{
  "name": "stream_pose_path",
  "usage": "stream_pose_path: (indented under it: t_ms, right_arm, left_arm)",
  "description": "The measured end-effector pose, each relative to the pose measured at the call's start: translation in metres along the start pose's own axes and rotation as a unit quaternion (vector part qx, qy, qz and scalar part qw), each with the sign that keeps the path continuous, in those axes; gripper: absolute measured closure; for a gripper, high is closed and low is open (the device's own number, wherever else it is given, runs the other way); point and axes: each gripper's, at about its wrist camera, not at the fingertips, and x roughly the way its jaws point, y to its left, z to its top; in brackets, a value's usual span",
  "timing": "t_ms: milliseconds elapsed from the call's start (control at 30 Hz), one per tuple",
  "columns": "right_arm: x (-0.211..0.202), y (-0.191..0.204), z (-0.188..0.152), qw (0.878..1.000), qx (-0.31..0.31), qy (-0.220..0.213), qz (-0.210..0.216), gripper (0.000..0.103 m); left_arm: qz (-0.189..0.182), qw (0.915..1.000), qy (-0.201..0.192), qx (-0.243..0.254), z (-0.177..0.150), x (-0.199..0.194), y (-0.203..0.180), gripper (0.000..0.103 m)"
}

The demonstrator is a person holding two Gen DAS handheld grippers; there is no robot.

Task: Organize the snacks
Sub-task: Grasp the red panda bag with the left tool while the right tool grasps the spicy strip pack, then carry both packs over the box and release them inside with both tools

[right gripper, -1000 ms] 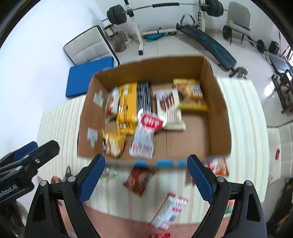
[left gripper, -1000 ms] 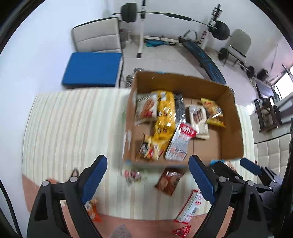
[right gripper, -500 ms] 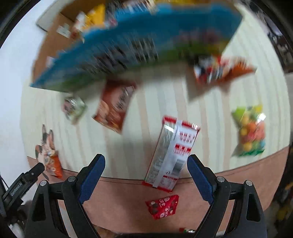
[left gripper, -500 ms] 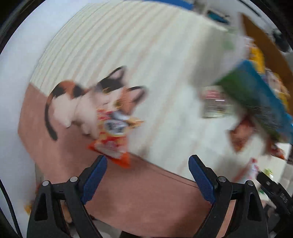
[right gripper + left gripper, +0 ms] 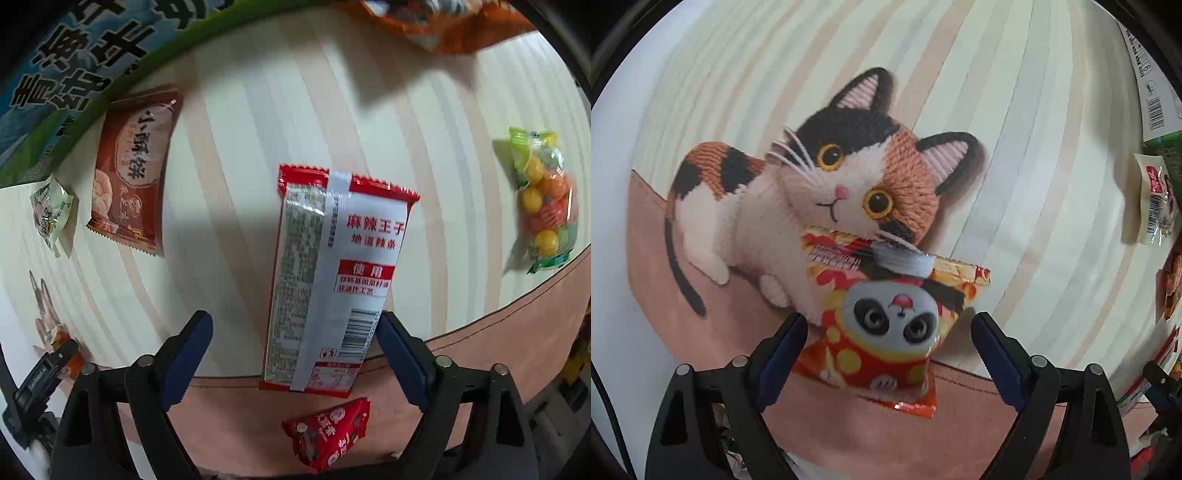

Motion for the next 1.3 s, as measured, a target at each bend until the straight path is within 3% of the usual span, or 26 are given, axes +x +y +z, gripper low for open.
stream_pose_path:
  t_ms: [67, 133, 167, 300, 433, 833, 1133, 1300]
  right_arm:
    - [0.001, 0.002, -0.002, 1.000, 0.003, -0.005, -0.005, 0.013]
    - [0.000, 0.003, -0.002, 1.000, 0.006, -0.010, -0.010, 0.020]
    - [-0.001, 0.003, -0.005, 1.000, 0.004, -0.016, -0.021, 0.024]
    - [-0.014, 0.008, -0.018, 0.998, -0.015, -0.047, -0.044, 0.051]
    - [-0.018, 0.008, -0.029, 0.997, -0.033, -0.059, -0.036, 0.056]
    - [-0.051, -0.018, -0.054, 0.993, -0.072, -0.088, -0.019, 0.059]
    - [-0.142, -0.027, -0.069, 0.982, -0.114, -0.145, 0.027, 0.059]
    - [-0.215, -0.030, -0.039, 0.972, -0.129, -0.189, 0.060, 0.059]
  left_arm:
    - [-0.015, 0.9998, -0.005, -0.010, 0.000, 0.000, 0.004, 0.022]
    - [-0.023, 0.9995, -0.010, -0.018, 0.000, -0.003, 0.006, 0.051]
    - [-0.019, 0.9996, -0.011, -0.015, -0.001, -0.005, 0.004, 0.056]
    - [-0.023, 0.9997, -0.009, -0.006, -0.009, -0.008, -0.007, 0.056]
    - [-0.032, 0.9991, -0.016, 0.021, -0.030, -0.015, -0.034, 0.057]
    - [-0.099, 0.9864, -0.044, 0.124, -0.080, -0.066, -0.136, 0.057]
    - [-0.170, 0.9676, -0.083, 0.167, -0.070, -0.154, -0.181, 0.057]
    - [-0.205, 0.9546, -0.104, 0.190, -0.043, -0.216, -0.212, 0.057]
